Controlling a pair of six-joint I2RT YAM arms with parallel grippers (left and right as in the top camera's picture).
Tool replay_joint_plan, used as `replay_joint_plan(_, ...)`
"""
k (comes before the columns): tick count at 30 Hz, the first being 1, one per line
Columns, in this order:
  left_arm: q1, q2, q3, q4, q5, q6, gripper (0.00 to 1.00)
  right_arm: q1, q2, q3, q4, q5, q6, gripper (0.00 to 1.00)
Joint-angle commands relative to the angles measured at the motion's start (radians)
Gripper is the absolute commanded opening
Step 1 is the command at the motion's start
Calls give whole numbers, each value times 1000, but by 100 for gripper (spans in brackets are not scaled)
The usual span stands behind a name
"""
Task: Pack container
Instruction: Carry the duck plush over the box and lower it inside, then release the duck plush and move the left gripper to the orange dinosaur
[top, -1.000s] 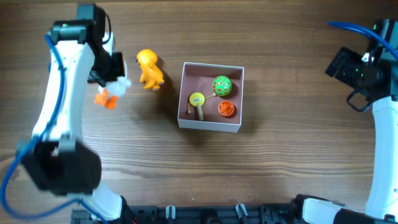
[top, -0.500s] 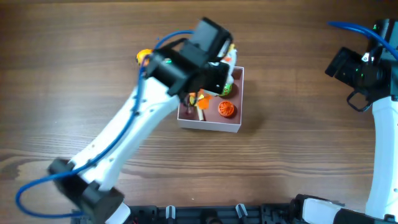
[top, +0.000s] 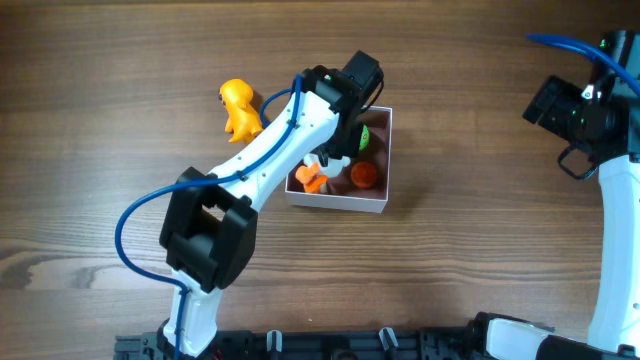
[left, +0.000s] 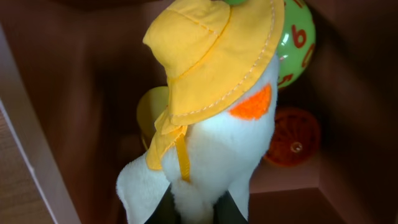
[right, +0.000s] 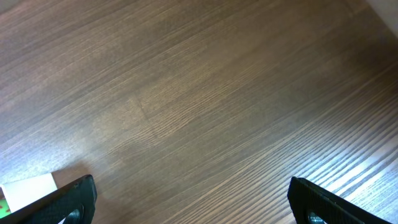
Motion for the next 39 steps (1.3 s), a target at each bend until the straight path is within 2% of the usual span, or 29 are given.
replay_joint_plan(1, 10, -17, 1, -8, -18, -86, 4, -1, 7, -5, 2, 6, 13, 100)
replay_joint_plan(4, 9, -21, -1, -13, -16, -135, 4, -1, 7, -5, 2, 6, 14, 100)
replay_joint_plan(15, 8, -69, -5, -62, -66, -169, 4, -1, 7, -5, 2, 6, 13, 100)
replay_joint_plan(25, 10, -69, -136, 51, -90, -211, 4, -1, 7, -5, 2, 6, 14, 100)
replay_joint_plan(26, 10, -70, -136, 63, -87, -211, 29, -1, 7, -5, 2, 6, 14, 100)
replay_joint_plan(27, 10, -76, -135, 72, -79, -210, 42, -1, 7, -5, 2, 6, 14, 100)
replay_joint_plan(31, 10, -125, -101, 73, -53, -210, 56, -1, 7, -5, 2, 6, 14, 100)
replay_joint_plan(33, 13, -169, -71, 72, -62, -209, 68, -1, 7, -5, 2, 6, 14, 100)
replay_joint_plan(35, 23, -212, -47, 68, -88, -209, 76, -1, 7, -5, 2, 6, 14, 100)
replay_joint_plan(39, 106, -345, -26, 46, -145, -182, 82, -1, 7, -5, 2, 6, 14, 100)
